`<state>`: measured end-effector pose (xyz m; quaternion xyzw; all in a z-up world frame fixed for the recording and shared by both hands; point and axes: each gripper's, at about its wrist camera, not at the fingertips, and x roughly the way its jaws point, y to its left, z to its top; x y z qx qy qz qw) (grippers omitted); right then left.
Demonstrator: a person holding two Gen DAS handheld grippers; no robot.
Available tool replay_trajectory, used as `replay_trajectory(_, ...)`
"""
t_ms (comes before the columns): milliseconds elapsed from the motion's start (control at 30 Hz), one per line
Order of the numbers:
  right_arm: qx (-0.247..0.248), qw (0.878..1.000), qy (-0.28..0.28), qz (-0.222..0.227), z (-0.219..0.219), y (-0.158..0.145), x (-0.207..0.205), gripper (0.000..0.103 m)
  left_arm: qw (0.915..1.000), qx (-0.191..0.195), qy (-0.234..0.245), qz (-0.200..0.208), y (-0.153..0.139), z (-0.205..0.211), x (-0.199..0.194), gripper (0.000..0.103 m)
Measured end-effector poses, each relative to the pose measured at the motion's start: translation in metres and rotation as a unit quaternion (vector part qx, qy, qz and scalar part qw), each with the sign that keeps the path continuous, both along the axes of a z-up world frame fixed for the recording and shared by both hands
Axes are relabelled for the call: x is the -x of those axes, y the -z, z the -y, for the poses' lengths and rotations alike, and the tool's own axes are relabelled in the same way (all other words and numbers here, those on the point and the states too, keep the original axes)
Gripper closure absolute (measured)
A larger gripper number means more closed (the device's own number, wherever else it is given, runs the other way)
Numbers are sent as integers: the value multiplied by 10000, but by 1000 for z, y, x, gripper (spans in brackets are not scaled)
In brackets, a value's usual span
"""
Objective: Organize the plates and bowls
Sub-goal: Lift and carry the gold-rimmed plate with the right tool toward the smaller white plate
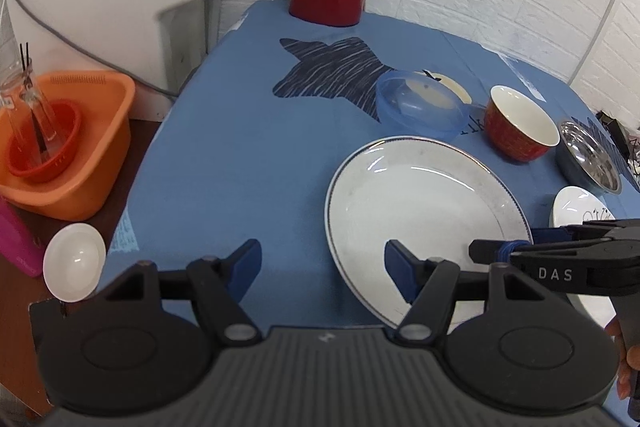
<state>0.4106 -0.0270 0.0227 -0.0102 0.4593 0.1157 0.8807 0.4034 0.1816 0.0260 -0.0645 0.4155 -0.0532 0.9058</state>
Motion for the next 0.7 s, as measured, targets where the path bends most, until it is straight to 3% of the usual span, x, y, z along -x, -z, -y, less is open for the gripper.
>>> replay_trajectory(167,-96,9999,15,143,4,6,-9,58,9998,144,104,-89,8,10,-11,36)
replay_trajectory(333,-191,9976,-361,553,8,12,-4,55,9998,95,129,-138,17,20,-20,36)
replay_trajectory(700,-231,9959,-519,701,5,14,-1,50,9998,-26,103,-177,29,31,-25,36)
